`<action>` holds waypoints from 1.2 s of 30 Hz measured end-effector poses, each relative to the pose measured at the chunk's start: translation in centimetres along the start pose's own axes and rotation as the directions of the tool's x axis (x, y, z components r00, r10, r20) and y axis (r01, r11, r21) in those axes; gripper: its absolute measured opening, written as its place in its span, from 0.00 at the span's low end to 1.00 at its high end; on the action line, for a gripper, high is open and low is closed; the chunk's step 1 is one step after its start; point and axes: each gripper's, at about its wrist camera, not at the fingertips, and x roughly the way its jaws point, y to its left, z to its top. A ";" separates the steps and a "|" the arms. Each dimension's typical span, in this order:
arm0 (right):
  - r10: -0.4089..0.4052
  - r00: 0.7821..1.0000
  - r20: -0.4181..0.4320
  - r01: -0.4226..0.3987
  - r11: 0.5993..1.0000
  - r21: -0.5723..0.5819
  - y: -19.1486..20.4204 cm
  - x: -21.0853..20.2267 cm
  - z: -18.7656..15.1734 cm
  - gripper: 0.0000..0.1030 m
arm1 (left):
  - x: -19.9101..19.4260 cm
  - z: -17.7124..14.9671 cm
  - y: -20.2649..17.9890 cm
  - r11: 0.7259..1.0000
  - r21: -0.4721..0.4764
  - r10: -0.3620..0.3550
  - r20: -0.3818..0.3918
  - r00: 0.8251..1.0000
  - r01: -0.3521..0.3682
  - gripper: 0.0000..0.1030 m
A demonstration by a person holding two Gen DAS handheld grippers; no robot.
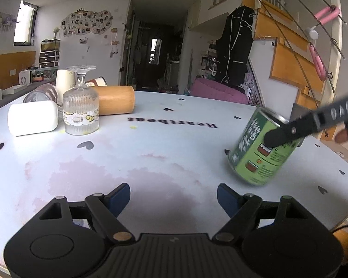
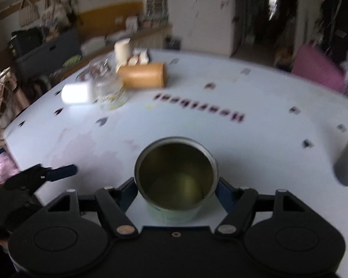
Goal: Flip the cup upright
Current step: 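Rotate the green can open end up with the right tool while the left tool releases, then carry the can beside the grey cup, lower it, open the right tool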
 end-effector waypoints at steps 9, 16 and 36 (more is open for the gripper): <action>-0.085 0.979 0.186 0.082 0.996 0.022 0.3 2.3 -3.1 0.71 | 0.2 0.1 -0.3 1.000 0.010 0.006 0.002 1.000 -0.006 0.80; -0.136 0.971 0.198 0.137 0.991 0.011 0.5 3.5 -3.9 0.71 | 0.1 0.1 0.0 1.000 0.003 0.011 0.005 1.000 -0.011 0.80; -0.487 0.862 0.141 0.438 0.855 0.277 -15.2 6.1 -0.7 0.71 | 0.7 0.0 -0.4 1.000 0.012 0.002 -0.011 1.000 -0.002 0.80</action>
